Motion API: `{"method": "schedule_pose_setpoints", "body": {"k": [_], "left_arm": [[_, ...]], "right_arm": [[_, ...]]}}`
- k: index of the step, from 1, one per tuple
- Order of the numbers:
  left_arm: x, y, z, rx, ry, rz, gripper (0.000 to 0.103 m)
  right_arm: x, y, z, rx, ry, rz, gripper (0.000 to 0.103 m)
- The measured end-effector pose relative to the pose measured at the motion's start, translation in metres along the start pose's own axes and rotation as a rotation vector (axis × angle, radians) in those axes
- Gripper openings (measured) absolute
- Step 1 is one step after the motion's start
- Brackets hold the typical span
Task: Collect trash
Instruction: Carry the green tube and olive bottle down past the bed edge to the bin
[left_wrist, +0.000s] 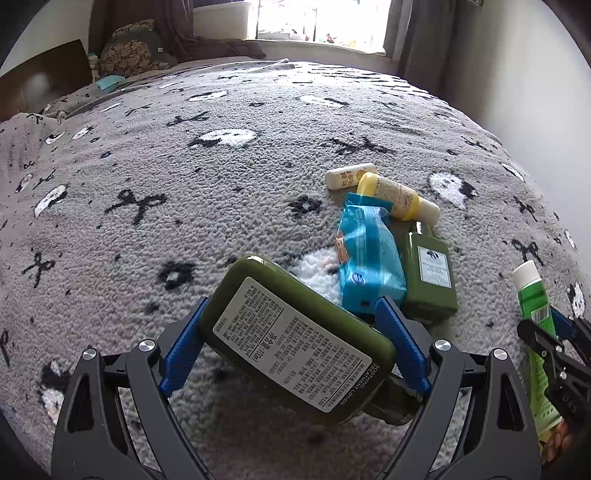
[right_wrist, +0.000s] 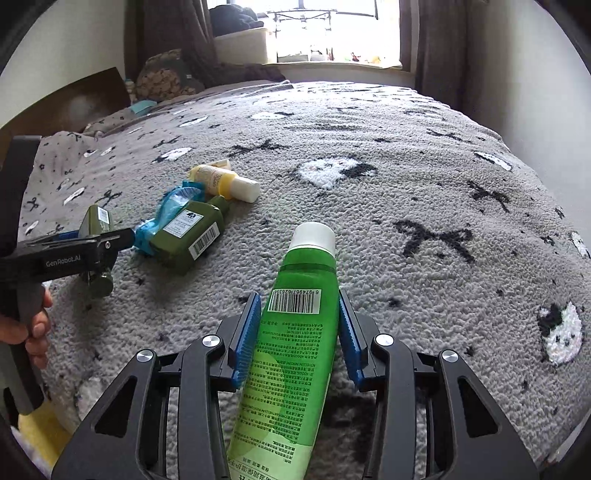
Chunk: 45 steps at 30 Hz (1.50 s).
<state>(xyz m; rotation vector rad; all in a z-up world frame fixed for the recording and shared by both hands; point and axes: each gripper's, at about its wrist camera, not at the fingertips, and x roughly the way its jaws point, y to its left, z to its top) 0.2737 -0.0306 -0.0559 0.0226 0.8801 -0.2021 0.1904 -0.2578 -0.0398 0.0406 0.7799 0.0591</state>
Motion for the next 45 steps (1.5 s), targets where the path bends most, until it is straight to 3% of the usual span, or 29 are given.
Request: {"method": "schedule_pose_setpoints", "body": {"k": [12,27,37,45], "left_arm": [[-0.089,-0.017,-0.049,0.07,-0.099,-0.047,0.084],[-0.168,-0.033,-0.142,0.138,-0.171,-0.122,0.084],[-0.176,-0.041,-0.2,0.167,-0.121,-0.165,0.084],[-0.149,-0.039,-0.242,0.154,-0.014,-0.176,0.084]], "right_arm": [[-0.081,0.019,-0.028,-0.072,-0.099,0.029,0.041],[-0.163,0.037,-0.105,-0.161,-0.169,0.006,0.041],[-0.162,0.041,-0.152,-0.151,-0.096,0.026,0.041],[-0.134,0.046,-0.184,-0.13,-0.005,0.024,0.041]]}}
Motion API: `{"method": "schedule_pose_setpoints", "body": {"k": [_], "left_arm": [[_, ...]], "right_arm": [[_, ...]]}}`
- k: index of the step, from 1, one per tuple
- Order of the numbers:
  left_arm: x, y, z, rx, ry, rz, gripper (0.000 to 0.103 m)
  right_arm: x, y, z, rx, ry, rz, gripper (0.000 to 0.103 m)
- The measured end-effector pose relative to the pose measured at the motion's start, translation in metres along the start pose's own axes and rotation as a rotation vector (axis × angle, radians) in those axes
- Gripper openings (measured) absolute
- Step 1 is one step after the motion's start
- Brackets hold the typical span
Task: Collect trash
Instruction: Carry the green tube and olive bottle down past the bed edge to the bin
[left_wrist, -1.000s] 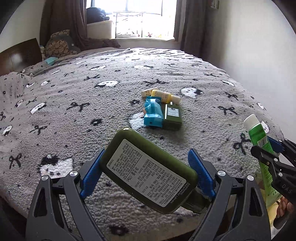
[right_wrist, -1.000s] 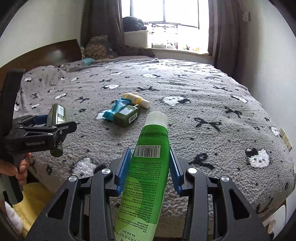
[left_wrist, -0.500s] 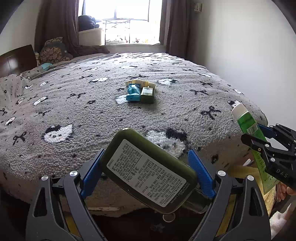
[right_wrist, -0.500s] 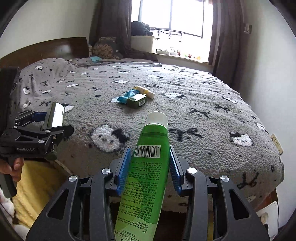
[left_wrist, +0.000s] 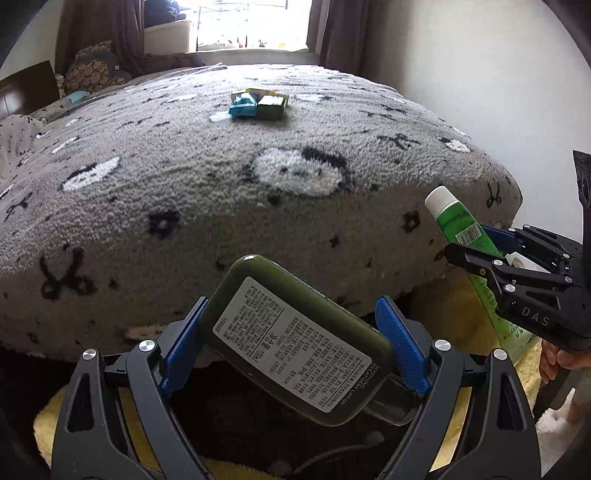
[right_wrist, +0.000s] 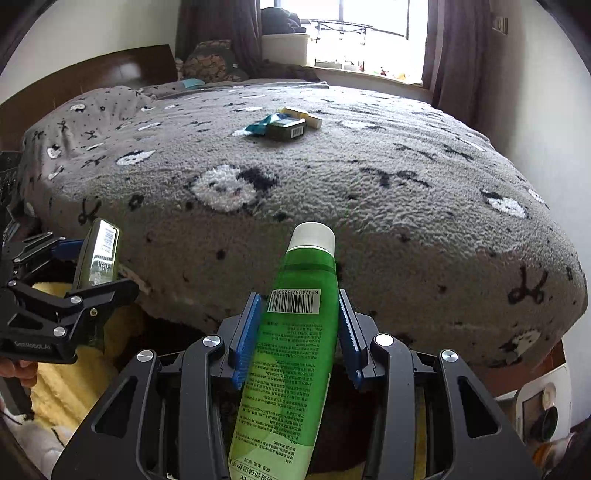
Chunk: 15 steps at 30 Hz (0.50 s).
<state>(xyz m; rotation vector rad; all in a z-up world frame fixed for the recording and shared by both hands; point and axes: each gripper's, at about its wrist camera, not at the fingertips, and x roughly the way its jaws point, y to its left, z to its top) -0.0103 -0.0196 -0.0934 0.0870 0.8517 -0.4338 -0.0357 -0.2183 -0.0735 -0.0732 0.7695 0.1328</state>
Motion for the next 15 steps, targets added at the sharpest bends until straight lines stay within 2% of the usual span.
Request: {"method": "schedule_pose_setpoints", "body": {"k": [15], "left_arm": [[0.068,0.01,-0.055,-0.034,0.217,-0.023,0.084]], "right_arm": [[0.057,0.009,-0.04,0.013,0.188,0.052,0.041]]}}
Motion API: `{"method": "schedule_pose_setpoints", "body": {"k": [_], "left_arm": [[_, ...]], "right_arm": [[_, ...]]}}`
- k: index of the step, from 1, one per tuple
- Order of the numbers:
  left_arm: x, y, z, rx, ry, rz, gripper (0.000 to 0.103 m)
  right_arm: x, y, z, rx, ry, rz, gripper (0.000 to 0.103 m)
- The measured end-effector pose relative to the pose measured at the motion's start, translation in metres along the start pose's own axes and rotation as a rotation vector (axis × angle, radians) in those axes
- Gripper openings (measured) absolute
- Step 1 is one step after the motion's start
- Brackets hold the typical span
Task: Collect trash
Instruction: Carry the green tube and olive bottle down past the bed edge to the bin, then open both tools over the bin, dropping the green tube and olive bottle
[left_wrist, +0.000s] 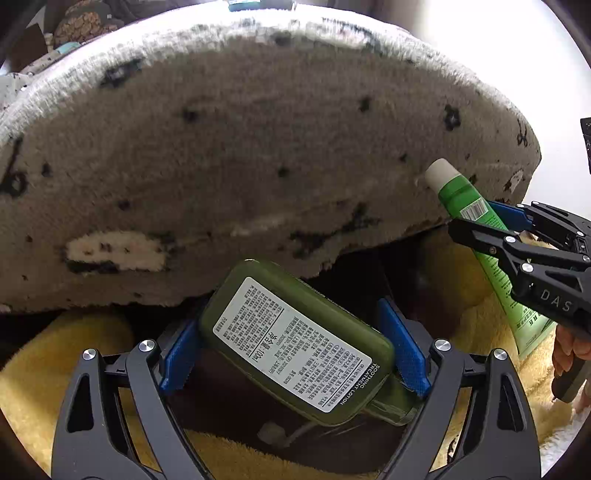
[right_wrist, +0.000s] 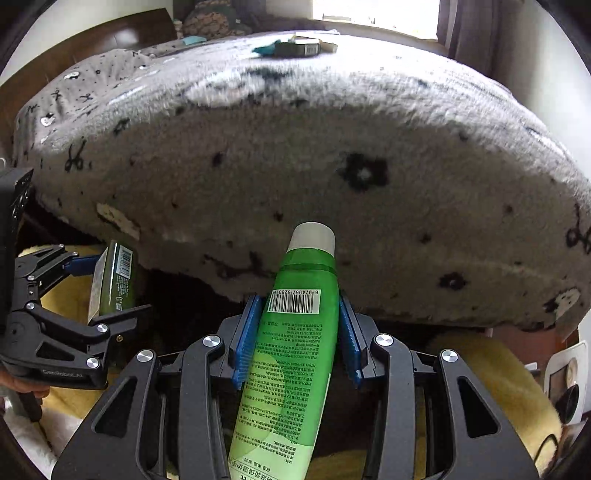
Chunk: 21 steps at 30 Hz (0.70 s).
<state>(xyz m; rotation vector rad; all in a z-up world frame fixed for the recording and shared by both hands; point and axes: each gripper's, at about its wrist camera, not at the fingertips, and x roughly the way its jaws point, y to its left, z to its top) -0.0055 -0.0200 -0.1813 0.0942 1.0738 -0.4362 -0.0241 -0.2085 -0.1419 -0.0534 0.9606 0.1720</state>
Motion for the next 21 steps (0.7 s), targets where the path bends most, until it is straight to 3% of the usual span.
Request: {"method": "schedule_pose_setpoints", "body": {"k": [10,21], "left_arm": [[0.055,-0.002,-0.015,0.003,0.153,-0.017,0.084],[0.09,-0.006,-0.017,0.001,0.247,-0.021,0.085]], "right_arm": [[0.048,-0.014,-0.024,0.123,0.145,0.117,0.042],[0.085,-0.018,-0.036,0.171,0.256,0.143,0.042]]}}
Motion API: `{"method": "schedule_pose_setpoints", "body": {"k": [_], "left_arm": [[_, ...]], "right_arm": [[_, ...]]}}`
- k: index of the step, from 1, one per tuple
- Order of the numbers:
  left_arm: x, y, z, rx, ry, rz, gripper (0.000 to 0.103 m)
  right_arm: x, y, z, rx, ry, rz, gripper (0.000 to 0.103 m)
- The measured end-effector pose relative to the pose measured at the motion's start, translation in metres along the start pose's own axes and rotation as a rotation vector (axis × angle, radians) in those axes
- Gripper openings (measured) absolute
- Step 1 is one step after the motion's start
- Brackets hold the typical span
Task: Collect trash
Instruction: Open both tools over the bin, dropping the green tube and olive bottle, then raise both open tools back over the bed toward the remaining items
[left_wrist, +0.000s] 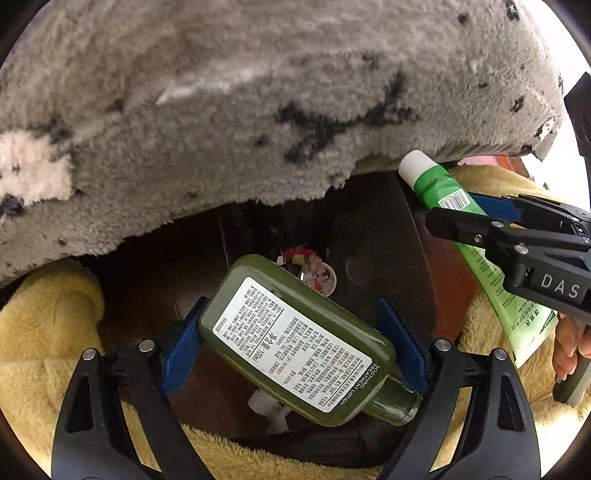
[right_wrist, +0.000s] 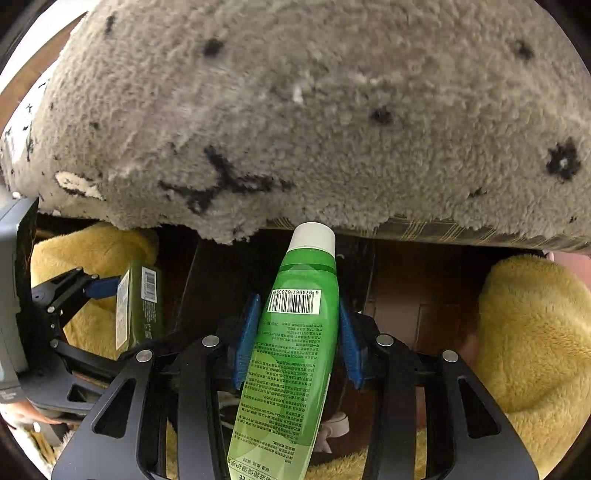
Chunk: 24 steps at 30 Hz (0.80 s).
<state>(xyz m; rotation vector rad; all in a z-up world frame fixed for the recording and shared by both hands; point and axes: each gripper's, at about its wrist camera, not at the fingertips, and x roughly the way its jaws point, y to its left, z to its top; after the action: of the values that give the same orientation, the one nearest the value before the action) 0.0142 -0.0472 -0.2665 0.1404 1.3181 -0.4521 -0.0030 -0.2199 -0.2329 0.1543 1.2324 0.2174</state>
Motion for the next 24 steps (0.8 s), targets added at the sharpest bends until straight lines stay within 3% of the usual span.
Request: {"method": "schedule_pose_setpoints", "body": {"k": [7,9,12,24], "left_arm": [[0.004,0.0,-0.005,0.003,-0.004,-0.02,0.085],[0.003,0.001,-0.003,0.003,-0.011,-0.021,0.091],[-0.004,-0.006,0.004,0.004,-0.022,-0.014,0.095],[-0.053,-0.006,0.013,0.03,-0.12,0.022,0.095]], "right_arm": [[0.004,0.005,0.002,0.004,-0.002,0.012,0.044],[0.002,0.007,0.006,0.009,-0.006,0.013,0.054],[-0.006,0.003,0.011,0.018,-0.021,0.002,0.059],[-0.057,-0.005,0.028,0.017,-0.143,-0.07,0.079]]}}
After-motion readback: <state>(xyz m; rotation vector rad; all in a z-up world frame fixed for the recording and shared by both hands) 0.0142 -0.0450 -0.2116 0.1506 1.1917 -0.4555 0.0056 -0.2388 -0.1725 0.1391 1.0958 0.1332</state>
